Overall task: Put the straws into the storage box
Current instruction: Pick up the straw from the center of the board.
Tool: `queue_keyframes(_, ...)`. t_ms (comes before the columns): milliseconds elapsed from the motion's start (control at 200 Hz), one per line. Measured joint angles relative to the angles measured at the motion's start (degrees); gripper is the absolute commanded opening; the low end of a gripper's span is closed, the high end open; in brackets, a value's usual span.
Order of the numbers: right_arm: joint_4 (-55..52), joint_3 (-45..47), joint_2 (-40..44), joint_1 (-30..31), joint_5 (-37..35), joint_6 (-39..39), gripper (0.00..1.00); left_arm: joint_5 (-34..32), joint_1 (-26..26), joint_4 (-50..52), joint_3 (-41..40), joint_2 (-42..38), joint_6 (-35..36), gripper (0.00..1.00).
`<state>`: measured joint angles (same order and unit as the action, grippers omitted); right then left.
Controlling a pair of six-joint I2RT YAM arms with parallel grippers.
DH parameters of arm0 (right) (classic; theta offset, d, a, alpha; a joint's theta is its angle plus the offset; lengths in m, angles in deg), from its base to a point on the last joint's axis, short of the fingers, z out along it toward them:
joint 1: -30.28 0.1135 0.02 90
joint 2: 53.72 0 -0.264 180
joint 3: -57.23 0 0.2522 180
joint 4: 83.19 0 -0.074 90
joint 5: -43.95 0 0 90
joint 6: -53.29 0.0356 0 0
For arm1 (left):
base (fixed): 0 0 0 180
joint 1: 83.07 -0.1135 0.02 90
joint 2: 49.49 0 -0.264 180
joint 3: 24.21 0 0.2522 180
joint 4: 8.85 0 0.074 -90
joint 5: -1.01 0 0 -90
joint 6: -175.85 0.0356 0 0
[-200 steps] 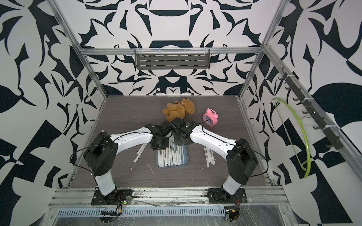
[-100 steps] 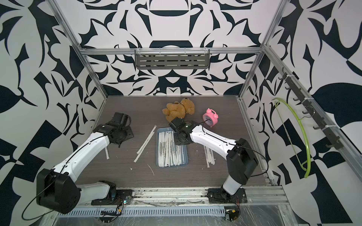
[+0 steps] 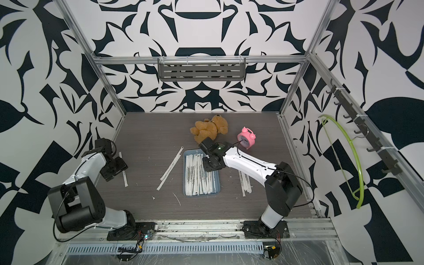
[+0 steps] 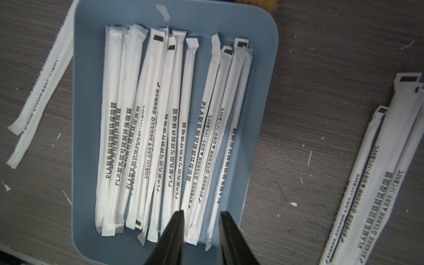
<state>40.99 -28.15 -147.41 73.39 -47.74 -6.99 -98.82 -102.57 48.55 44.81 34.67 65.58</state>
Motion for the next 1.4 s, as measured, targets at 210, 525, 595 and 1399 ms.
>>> queue_keyframes(210,0.79,0.83,0.04,-3.19,1.99,-2.08,0.32,1.25,0.02,-0.68,2.91,7.65,4.59,0.63)
queue_keyframes(525,1.42,2.86,0.46,-4.83,4.74,-2.99,0.32,0.61,0.00,-1.70,4.24,13.73,8.22,0.49)
queue_keyframes(595,1.66,2.86,0.79,-5.14,5.25,-3.08,0.32,0.92,0.02,-1.92,4.33,15.39,8.52,0.45)
queue_keyframes(1399,-0.04,-1.31,0.48,-6.75,6.84,-4.20,0.31,1.09,10.12,-3.65,6.43,16.28,6.21,0.05)
